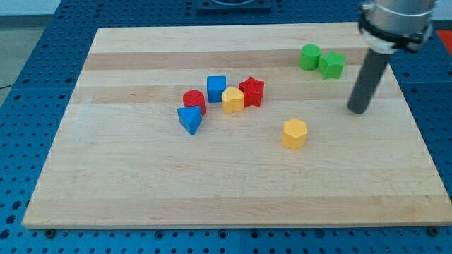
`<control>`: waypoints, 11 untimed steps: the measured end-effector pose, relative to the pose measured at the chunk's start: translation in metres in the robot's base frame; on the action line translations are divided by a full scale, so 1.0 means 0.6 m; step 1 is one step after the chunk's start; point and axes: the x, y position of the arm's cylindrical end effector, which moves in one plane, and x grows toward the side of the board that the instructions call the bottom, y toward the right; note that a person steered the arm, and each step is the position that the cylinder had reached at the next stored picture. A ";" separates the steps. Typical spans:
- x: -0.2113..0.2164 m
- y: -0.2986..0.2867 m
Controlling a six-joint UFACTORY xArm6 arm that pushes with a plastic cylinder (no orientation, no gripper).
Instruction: Slide the green star and green circle slightly left
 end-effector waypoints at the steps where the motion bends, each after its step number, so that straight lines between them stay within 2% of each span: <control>1: -0.025 0.060; 3: -0.121 0.037; 4: -0.145 0.021; 6: -0.157 -0.055; 9: -0.241 -0.154; 10: -0.245 -0.186; 11: -0.241 -0.151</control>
